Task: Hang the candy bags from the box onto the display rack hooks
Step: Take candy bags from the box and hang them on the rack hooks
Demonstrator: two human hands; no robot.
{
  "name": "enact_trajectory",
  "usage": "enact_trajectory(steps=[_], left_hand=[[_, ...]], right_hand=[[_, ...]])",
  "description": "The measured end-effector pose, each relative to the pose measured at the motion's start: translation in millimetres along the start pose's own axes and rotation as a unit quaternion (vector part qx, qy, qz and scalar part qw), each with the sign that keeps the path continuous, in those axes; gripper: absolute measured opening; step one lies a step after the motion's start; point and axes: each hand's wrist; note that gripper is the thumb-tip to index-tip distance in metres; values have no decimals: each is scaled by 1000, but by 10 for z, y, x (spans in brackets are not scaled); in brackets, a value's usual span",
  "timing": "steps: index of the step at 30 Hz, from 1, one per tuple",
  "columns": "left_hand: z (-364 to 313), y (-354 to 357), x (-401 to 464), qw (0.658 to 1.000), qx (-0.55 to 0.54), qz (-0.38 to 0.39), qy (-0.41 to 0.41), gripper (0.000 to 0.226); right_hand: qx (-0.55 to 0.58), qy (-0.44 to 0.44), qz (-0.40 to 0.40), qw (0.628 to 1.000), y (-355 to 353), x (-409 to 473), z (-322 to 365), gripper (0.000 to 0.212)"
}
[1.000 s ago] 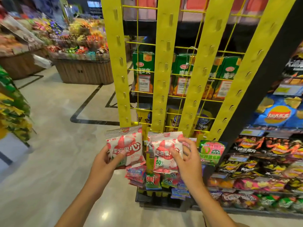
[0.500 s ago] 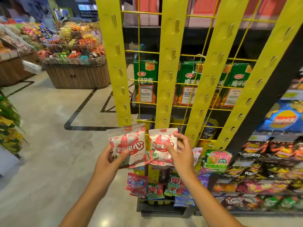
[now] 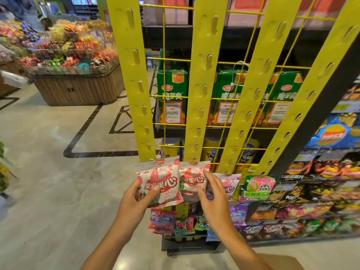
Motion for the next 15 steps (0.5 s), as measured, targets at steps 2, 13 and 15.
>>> enact_trajectory(steps=[2,13,15], left_hand=[[11,12,18,1000,0,6,-2,28],[10,273,73,992,30,117,28,36],[0,370,74,989,39,134,46,32]], right_hand=[[-53,-22,14,998,-25,-53,9,53],[153,3,137,979,-433,-137,590,47],[157,6,95,983,-461,-103,638,33]])
Point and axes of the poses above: each hand's wrist, its own x-axis towards the middle knuckle, its own y-axis out of the palm, z = x × y, and after that the axes turned 15 degrees about -x, right-handed
